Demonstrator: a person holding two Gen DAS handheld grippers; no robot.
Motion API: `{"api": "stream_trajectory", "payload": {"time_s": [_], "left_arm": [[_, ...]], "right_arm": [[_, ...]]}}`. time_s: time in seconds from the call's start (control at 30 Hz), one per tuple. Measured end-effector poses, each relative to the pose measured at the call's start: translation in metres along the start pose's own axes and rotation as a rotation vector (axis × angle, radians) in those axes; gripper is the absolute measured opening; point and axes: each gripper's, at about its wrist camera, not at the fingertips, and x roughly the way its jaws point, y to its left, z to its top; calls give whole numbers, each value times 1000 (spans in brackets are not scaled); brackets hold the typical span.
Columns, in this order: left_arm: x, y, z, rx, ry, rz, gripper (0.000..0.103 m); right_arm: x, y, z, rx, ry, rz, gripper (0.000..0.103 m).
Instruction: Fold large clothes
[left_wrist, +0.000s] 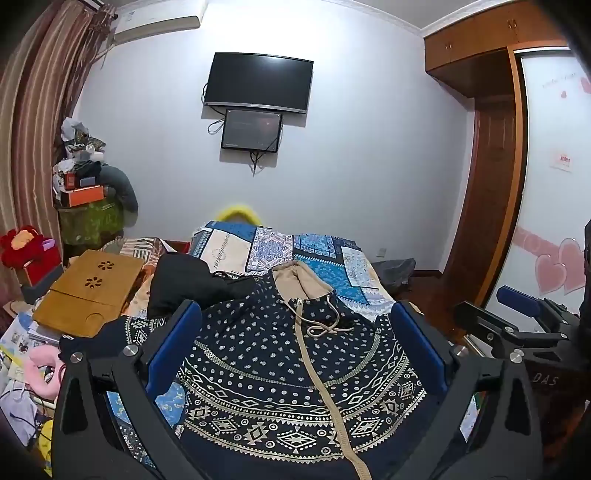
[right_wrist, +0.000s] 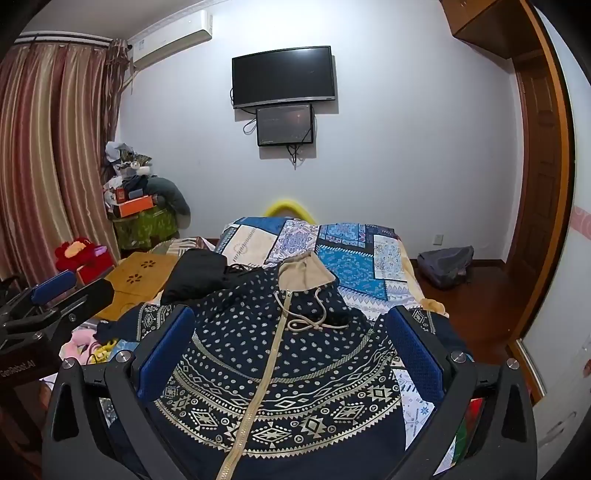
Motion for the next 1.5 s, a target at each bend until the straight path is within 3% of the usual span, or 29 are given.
{"api": "stream_trajectory", "payload": {"time_s": [1.5], "left_arm": [[-1, 4, -1, -3, -4, 11, 103]], "right_arm": [[3, 1, 3, -3, 16, 15, 103]]}}
